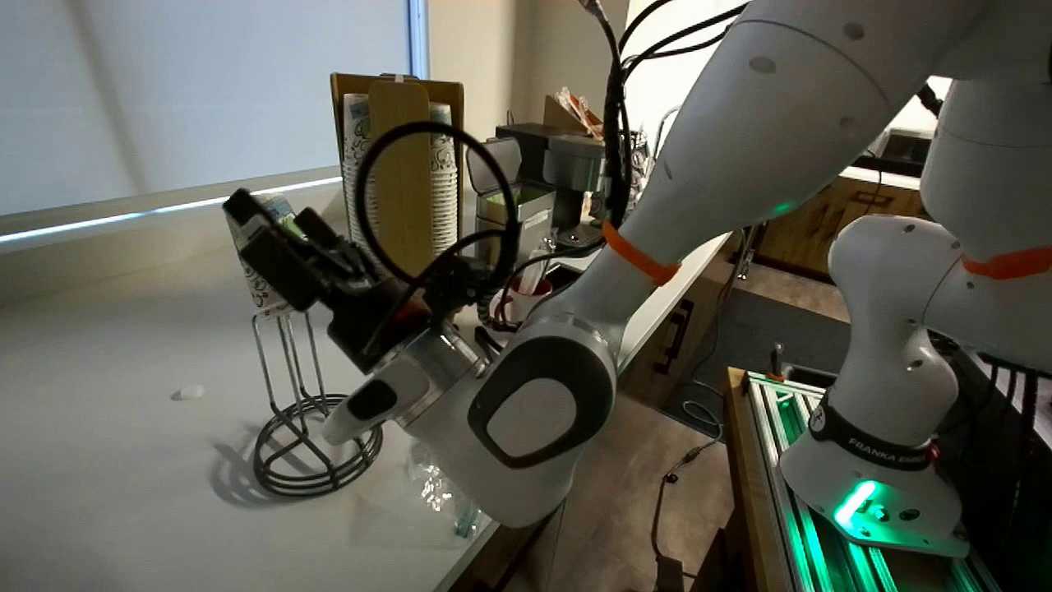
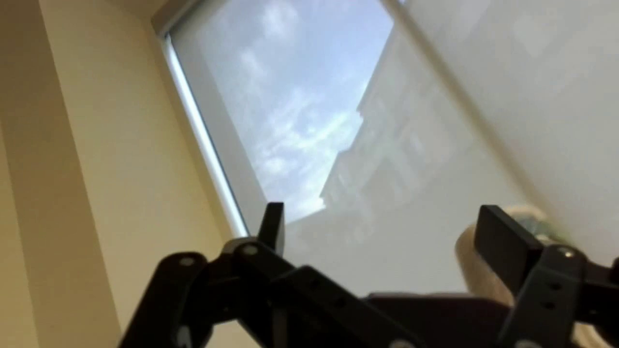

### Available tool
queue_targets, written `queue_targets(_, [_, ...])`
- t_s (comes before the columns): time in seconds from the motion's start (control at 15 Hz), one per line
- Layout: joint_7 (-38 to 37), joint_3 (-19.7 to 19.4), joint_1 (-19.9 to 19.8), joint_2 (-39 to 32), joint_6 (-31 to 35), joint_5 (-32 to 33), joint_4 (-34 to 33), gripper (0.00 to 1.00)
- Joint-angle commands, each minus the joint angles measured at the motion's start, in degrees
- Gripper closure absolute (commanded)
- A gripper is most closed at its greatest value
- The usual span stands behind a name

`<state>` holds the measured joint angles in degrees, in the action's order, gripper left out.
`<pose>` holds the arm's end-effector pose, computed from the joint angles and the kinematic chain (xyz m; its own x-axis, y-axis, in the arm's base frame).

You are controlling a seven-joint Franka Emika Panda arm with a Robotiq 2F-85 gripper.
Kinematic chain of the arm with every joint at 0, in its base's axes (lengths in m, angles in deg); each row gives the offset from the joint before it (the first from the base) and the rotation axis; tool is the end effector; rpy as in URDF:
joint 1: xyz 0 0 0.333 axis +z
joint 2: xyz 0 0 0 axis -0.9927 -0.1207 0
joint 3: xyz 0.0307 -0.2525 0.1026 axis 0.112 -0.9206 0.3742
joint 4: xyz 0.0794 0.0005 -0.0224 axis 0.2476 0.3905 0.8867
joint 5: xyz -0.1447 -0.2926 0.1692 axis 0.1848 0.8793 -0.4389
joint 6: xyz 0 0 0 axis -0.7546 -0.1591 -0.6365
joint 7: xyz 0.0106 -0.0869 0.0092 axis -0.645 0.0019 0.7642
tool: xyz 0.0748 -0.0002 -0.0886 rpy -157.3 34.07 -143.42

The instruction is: Put the cup on the paper towel holder

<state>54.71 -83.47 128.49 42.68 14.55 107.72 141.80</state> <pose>0.5081 0.2659 0.2898 0.5961 0.4701 -0.6509 -0.2278 0.8764 0.4243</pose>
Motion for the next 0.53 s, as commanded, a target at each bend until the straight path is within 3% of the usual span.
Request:
queue_targets(0.0, [0.5,8.3,-8.7,3.6,-14.5,-0.8,4.3,0.0])
queue_targets(0.13, [0.9,11.8,-12.4,4.0,-23.6,-0.9,4.9,0.0])
queue_targets(0.33, [-0.3,17.3,-17.8,5.3,-35.0,-6.8,6.5,0.0])
queue_targets(0.4, [0.0,13.8,-14.9,3.3,-30.6,-3.6,3.8,0.0])
queue_targets(0.47, [-0.2,14.5,-15.6,3.5,-31.6,-4.0,4.1,0.0])
